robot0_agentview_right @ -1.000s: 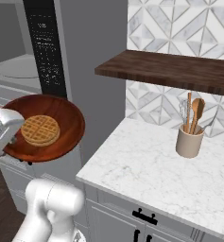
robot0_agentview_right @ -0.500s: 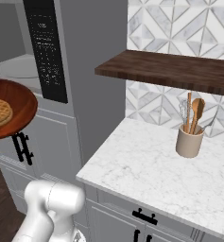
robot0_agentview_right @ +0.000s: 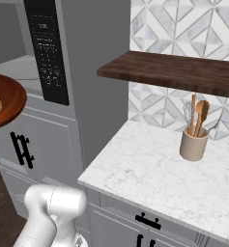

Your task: Open the microwave, place the bowl with waffle inside the microwave, then close the microwave door and turn it on.

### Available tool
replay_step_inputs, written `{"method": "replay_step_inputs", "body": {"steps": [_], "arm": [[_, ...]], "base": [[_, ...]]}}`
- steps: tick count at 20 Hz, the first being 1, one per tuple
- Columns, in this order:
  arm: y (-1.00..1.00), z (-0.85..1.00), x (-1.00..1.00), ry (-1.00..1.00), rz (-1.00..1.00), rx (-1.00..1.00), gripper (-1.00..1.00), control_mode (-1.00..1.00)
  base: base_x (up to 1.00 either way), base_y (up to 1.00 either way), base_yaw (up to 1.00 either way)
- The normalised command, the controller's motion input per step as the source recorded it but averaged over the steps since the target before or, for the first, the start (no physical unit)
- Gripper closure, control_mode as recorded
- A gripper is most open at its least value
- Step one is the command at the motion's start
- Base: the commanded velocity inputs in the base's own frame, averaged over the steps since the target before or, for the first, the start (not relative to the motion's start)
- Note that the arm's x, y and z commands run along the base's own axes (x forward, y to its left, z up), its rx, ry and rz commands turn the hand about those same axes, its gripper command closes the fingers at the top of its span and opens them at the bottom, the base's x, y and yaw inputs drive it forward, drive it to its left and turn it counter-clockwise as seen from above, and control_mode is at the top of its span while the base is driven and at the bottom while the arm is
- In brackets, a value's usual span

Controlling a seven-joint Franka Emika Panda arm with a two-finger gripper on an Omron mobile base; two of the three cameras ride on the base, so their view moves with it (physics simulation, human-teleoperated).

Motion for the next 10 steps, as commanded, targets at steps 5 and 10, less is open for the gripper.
{"method": "replay_step_inputs", "body": {"steps": [5,10], "arm": [[0.28,0.00,0.50,-0.04,0.01,0.00,1.00,-1.00],[0.57,0.00,0.47,0.00,0.06,-0.06,1.00,-1.00]], "base": [[0.00,0.00,0.00],[0.00,0.00,0.00]]}}
